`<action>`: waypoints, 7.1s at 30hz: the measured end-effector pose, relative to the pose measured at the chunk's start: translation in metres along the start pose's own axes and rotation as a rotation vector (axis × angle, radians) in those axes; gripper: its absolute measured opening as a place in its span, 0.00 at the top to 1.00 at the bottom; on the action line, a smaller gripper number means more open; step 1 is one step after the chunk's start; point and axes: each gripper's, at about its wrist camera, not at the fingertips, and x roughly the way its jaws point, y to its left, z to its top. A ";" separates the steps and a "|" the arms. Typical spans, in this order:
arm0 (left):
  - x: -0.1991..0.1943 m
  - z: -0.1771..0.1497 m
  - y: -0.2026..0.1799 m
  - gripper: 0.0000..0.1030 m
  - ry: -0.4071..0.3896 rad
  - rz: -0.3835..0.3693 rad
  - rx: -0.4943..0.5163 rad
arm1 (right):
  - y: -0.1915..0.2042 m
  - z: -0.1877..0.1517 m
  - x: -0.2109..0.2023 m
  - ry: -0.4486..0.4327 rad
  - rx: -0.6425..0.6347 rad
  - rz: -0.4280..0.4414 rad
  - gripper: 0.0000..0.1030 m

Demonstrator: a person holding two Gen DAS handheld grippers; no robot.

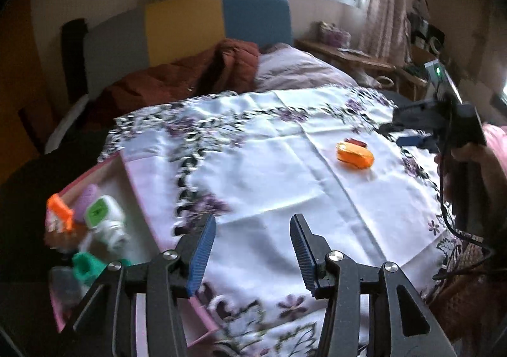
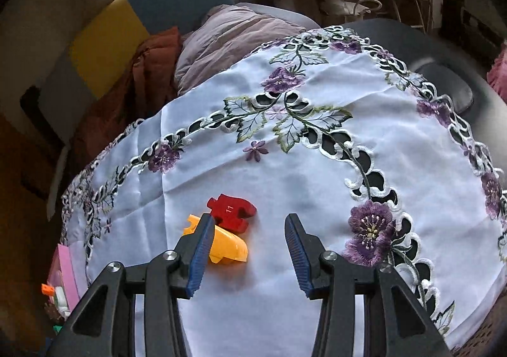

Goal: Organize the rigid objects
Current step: 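Move both tools back to the yellow and red pieces on the cloth, then grasp the yellow piece with the left tool while the right tool grasps the red puzzle piece, then carry the yellow piece into the tray and open the left tool, then carry the red puzzle piece into the tray and open the right tool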

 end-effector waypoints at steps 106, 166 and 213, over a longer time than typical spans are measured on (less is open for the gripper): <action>-0.037 -0.031 0.026 0.36 -0.026 -0.111 -0.147 | 0.111 -0.055 0.080 0.208 -0.551 -0.050 0.51; -0.079 -0.115 0.183 0.26 -0.016 0.229 -0.457 | 0.117 -0.054 0.056 0.103 -0.586 0.009 0.52; -0.118 -0.128 0.203 0.00 -0.104 0.518 -0.571 | 0.291 -0.267 -0.012 0.076 -1.011 0.347 0.38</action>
